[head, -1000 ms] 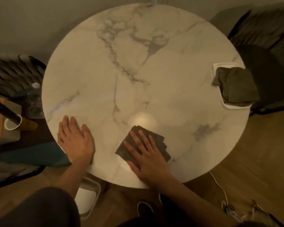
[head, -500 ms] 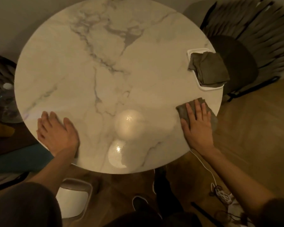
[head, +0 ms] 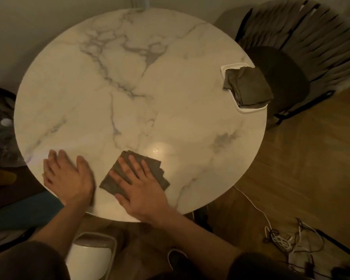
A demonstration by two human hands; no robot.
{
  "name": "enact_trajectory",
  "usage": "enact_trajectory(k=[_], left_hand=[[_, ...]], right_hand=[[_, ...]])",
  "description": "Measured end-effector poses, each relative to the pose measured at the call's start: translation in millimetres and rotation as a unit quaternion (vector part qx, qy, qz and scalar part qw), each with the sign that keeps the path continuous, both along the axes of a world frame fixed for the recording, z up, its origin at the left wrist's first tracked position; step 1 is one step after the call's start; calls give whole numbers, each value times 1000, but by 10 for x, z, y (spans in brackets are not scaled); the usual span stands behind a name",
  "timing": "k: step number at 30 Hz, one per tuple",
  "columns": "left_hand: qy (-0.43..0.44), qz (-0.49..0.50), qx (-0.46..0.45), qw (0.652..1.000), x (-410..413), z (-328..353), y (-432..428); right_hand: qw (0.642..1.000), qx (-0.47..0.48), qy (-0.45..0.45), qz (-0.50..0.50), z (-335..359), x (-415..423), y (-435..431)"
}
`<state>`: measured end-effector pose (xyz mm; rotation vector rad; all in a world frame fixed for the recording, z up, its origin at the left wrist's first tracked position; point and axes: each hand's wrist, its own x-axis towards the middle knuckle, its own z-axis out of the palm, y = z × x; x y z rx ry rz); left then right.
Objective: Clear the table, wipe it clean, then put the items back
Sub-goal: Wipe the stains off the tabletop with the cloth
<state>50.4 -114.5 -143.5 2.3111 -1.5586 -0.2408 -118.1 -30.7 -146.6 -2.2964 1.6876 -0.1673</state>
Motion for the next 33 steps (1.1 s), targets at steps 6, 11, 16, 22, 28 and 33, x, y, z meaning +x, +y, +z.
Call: enact_trajectory(k=[6,11,16,22,28,33], left_hand=[[-10,3,2,1000,22,-23,2],[-5,-7,8,1000,19,-28,1],[6,-11,4,1000,-2,3,13],[15,-13,5,1000,6,-14,23],[18,-9,-1,1000,6,36,28],[17,-22,-24,999,-2,40,62]], right_hand=[[987,-15,20,-160,-45,-1359,-317],[957,-18,48,-284,-43,-1999,-318],[962,-5,37,-269,-27,-1124,-299],[999,31,-24,-23,43,107,35],[1000,13,7,-13,31,-608,77],[994,6,69,-88,69,-1786,28]])
